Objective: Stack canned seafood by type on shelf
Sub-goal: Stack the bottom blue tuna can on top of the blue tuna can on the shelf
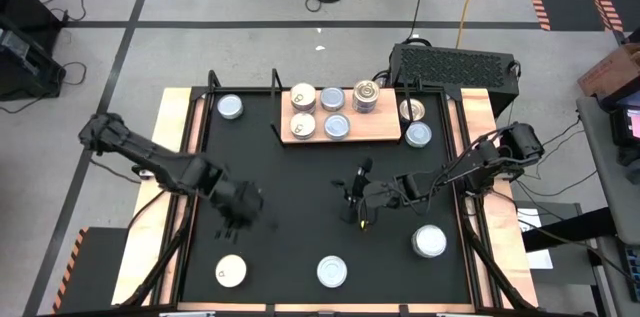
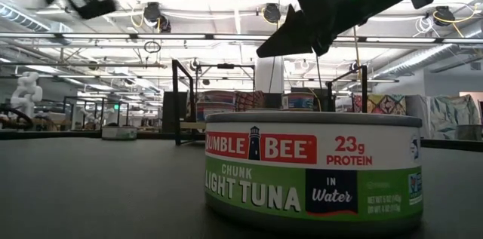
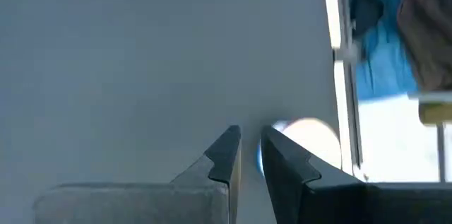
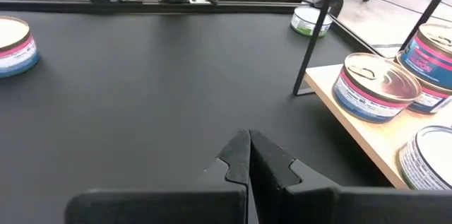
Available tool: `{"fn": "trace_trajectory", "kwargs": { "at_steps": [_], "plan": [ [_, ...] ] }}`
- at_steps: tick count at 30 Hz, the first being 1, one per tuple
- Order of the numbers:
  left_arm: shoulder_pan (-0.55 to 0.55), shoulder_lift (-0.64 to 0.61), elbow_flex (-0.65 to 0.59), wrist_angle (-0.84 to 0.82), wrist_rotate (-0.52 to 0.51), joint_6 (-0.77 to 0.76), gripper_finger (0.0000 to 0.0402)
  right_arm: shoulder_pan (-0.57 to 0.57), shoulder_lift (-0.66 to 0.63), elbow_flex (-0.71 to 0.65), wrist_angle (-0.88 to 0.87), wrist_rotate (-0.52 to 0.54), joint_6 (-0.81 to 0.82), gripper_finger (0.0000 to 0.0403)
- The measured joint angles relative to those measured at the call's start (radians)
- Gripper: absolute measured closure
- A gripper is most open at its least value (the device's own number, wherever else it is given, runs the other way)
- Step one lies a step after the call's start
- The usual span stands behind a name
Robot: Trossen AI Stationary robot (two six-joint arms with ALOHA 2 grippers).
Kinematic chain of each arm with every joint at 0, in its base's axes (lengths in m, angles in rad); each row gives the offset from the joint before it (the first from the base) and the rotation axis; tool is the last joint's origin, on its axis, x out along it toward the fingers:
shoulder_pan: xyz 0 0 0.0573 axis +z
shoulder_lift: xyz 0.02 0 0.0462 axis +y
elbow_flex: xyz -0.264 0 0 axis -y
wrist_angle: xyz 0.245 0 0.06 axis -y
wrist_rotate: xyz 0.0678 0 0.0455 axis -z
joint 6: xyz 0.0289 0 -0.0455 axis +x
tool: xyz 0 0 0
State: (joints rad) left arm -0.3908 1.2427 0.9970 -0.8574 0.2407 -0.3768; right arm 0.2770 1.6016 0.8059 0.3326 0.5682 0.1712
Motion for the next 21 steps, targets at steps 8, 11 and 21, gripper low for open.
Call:
{"fn": "trace_trajectory", "kwargs": {
  "at_steps": [8, 11, 21],
  "plan": [
    [-0.120, 0.046, -0.173, 0.173, 0.065, -0.116, 0.0343, 0.007, 0.000, 0.000, -0.001, -0.079, 0.001, 0.0403],
    [-0.140, 0.068, -0.193, 0.239, 0.069, -0.116, 0.0343, 0.007, 0.000, 0.000, -0.006, -0.079, 0.010, 0.0403],
    [-0.192, 0.145, -0.204, 0.284, 0.134, -0.116, 0.0343, 0.012, 0.000, 0.000, -0.024, -0.080, 0.025, 0.0403]
  ]
}}
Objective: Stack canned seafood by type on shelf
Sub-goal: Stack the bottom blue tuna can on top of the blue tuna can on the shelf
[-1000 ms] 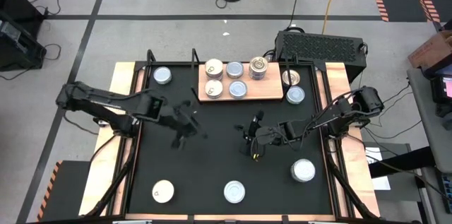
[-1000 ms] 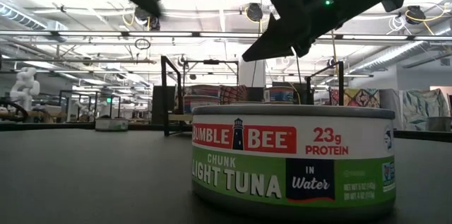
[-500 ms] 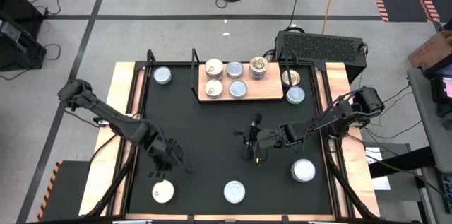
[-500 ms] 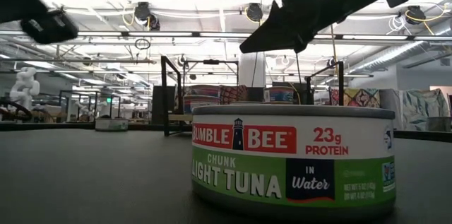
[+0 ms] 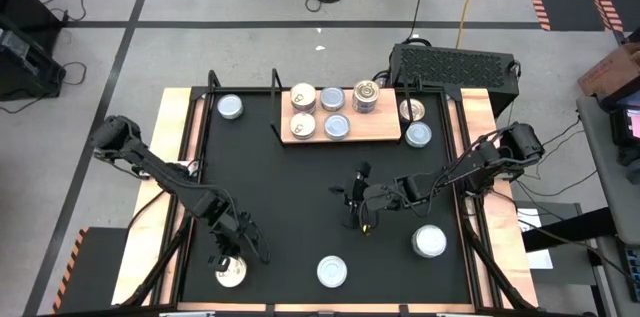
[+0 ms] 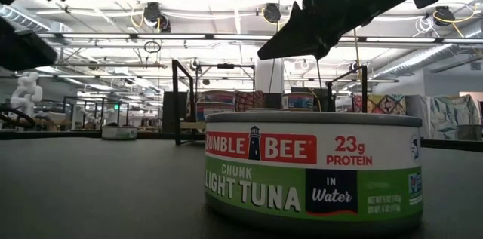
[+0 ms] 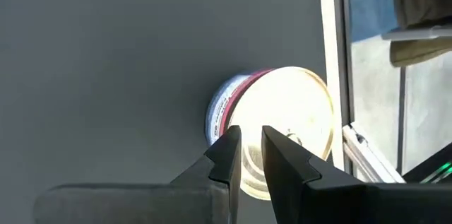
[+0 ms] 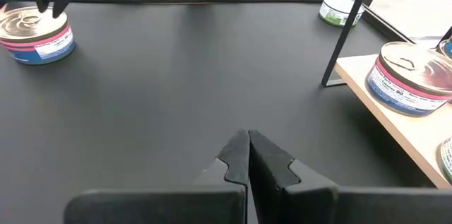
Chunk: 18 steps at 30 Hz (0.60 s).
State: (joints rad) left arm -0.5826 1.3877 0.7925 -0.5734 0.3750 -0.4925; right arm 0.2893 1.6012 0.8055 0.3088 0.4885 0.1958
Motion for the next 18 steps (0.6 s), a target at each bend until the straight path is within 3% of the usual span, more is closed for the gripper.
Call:
{"fn": "trace_trajectory", "kwargs": {
  "at_steps": [18],
  "plan": [
    [0.001, 0.121, 0.003, 0.023, 0.051, 0.058, 0.0344, 0.000, 0.000, 0.000, -0.024, 0.000, -0.002, 0.0403]
  ]
}}
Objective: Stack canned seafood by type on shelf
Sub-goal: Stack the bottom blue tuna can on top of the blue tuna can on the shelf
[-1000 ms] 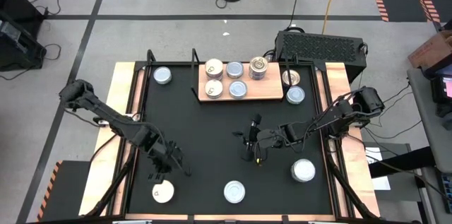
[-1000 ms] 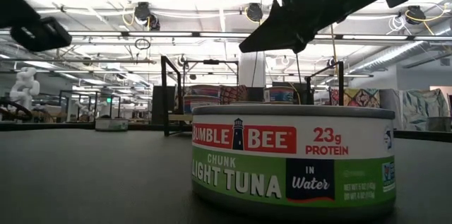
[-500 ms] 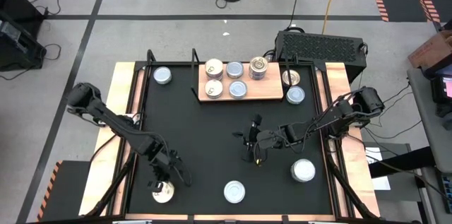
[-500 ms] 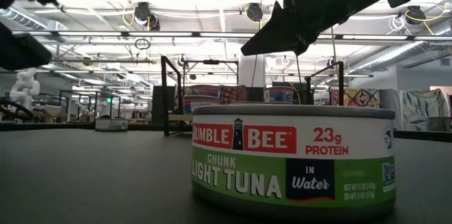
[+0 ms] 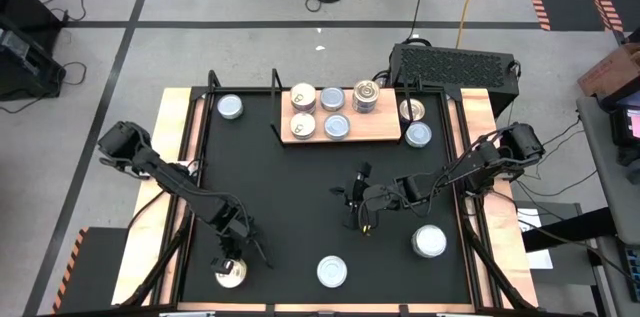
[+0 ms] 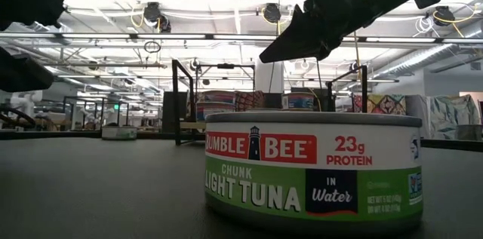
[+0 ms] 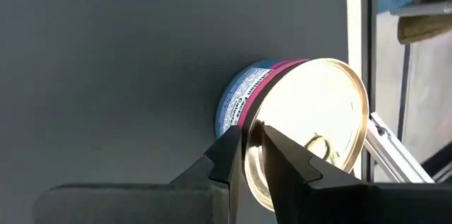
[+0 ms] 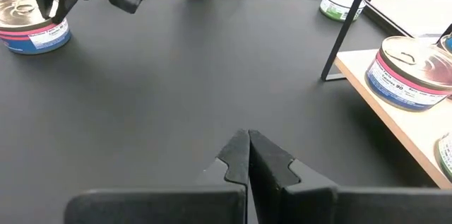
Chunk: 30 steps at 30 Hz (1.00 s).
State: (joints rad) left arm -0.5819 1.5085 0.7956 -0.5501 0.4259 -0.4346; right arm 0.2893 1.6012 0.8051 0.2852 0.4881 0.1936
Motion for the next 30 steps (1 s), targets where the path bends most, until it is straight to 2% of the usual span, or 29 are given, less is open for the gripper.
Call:
{"fn": "trace_trajectory", "kwargs": {
  "at_steps": [3, 7, 15, 22, 26, 30],
  "plan": [
    [0.000, 0.001, 0.000, 0.003, 0.003, 0.030, 0.0353, 0.000, 0.000, 0.000, 0.000, 0.000, 0.000, 0.0403],
    [0.018, 0.002, -0.001, 0.001, 0.014, 0.030, 0.0392, 0.000, 0.000, 0.000, 0.000, 0.000, 0.000, 0.0403],
    [0.077, 0.001, 0.004, 0.025, 0.038, 0.024, 0.0400, 0.001, -0.006, 0.000, -0.031, -0.001, -0.001, 0.0403],
    [0.207, -0.001, 0.066, 0.092, 0.041, 0.021, 0.0401, 0.001, -0.066, 0.000, -0.164, -0.001, 0.025, 0.0403],
    [0.296, -0.001, 0.074, 0.174, 0.033, -0.062, 0.0401, 0.011, -0.110, 0.000, -0.267, -0.002, 0.058, 0.0403],
    [0.376, 0.004, 0.074, 0.213, -0.047, -0.204, 0.0401, 0.032, -0.147, 0.000, -0.365, -0.005, 0.089, 0.0403]
  ]
}}
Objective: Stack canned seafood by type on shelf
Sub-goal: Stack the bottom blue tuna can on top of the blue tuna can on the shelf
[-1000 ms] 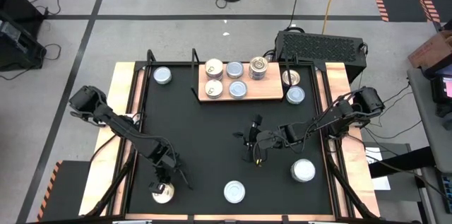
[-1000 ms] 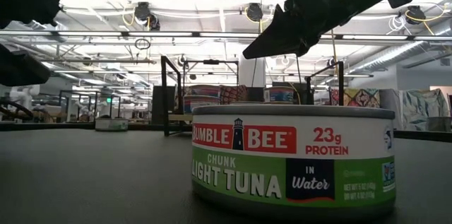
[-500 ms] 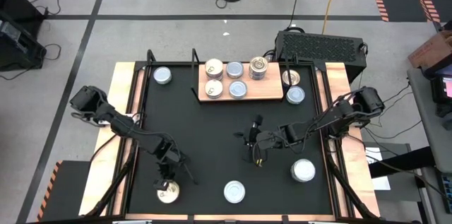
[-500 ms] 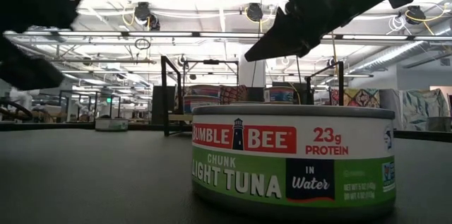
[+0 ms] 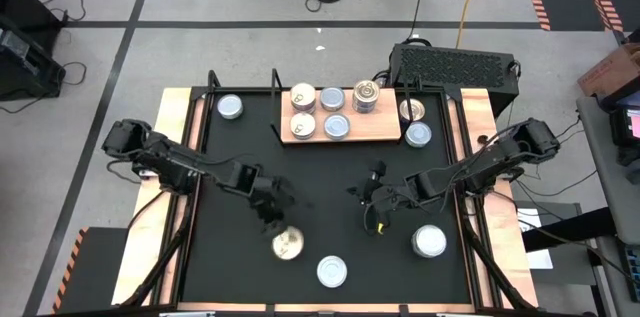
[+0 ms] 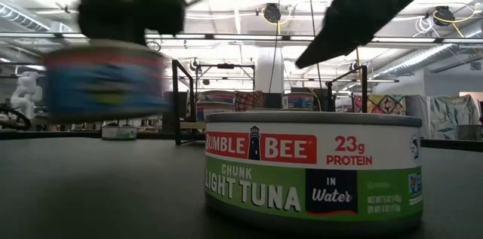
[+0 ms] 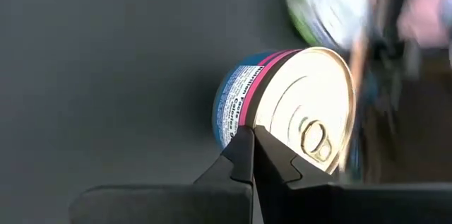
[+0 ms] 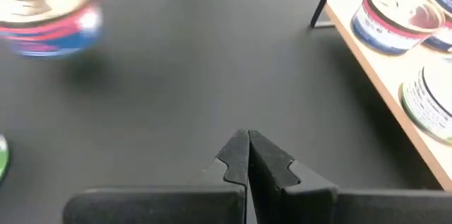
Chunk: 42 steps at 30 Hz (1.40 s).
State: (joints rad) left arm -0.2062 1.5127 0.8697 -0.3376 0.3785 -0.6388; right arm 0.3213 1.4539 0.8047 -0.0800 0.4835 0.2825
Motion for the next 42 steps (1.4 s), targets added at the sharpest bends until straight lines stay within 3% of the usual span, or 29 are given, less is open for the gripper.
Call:
{"fn": "trace_trajectory", "kwargs": {
  "at_steps": [4, 7, 17, 28, 36, 42],
  "plan": [
    [0.071, 0.000, 0.000, -0.003, -0.175, -0.250, 0.0401, 0.016, -0.025, 0.000, -0.058, 0.000, 0.020, 0.0403],
    [0.122, 0.000, 0.000, 0.027, -0.262, -0.351, 0.0401, 0.026, -0.037, 0.000, -0.062, 0.005, 0.021, 0.0403],
    [0.246, 0.006, 0.001, 0.107, -0.301, -0.454, 0.0402, 0.047, -0.040, 0.000, -0.076, 0.008, 0.017, 0.0403],
    [0.286, 0.049, -0.026, 0.103, -0.345, -0.560, 0.0401, 0.047, -0.040, 0.000, -0.084, 0.008, 0.013, 0.0403],
    [0.291, 0.077, -0.026, 0.121, -0.326, -0.518, 0.0348, 0.047, -0.040, 0.000, -0.091, 0.009, 0.015, 0.0403],
    [0.350, 0.039, -0.006, 0.116, -0.047, -0.201, 0.0313, 0.047, -0.040, 0.000, -0.098, 0.009, 0.016, 0.0403]
  ]
}}
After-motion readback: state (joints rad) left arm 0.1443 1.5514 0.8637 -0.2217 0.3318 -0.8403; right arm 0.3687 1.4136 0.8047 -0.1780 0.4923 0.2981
